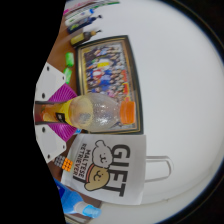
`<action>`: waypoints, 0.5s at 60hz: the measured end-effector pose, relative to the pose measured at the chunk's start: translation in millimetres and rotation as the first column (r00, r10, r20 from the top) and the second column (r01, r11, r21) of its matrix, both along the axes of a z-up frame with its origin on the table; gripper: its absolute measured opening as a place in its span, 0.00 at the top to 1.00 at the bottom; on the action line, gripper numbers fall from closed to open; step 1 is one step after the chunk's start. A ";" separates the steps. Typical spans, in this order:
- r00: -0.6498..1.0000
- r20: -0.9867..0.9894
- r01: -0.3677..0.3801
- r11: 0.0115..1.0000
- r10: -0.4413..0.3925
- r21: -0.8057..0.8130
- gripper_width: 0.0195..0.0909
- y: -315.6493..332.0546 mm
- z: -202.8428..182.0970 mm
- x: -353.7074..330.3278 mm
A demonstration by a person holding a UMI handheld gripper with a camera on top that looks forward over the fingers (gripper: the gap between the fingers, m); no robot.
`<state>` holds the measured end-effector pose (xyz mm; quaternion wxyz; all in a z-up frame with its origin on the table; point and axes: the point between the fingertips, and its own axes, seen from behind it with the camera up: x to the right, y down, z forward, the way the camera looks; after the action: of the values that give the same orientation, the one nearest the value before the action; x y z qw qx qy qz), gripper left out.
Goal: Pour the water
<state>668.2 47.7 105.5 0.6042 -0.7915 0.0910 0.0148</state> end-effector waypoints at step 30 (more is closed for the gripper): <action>0.997 0.058 0.056 0.994 -0.051 -0.097 0.96 -1.1 -115.2 37.0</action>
<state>705.2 46.7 -9.7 0.5670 -0.8176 0.0962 -0.0278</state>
